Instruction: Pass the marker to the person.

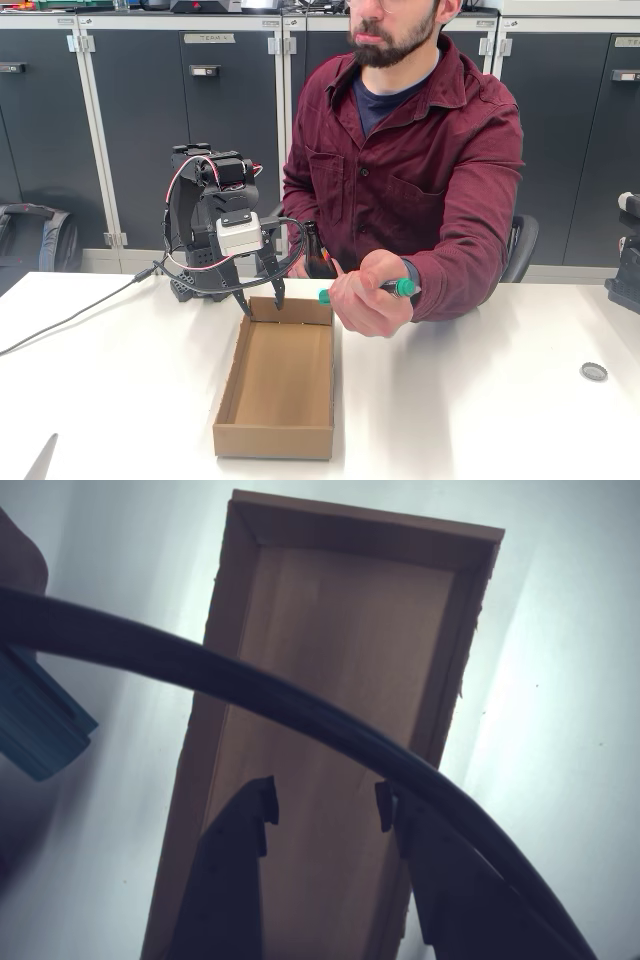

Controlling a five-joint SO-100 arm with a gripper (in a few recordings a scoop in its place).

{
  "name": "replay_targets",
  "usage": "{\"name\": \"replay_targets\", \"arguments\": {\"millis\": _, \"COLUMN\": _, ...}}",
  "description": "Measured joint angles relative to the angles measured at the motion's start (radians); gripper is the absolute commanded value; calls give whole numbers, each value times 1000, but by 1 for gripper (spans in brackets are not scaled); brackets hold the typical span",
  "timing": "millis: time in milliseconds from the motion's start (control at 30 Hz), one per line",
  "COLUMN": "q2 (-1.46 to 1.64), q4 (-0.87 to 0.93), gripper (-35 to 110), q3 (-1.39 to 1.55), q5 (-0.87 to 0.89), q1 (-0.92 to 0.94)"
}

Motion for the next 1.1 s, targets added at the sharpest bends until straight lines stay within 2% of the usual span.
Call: {"name": "replay_targets", "arguments": {"millis": 1100, "q2": 3, "q4": -18, "gripper": 20, "q3": 25, "q5": 0, "q1": 11}}
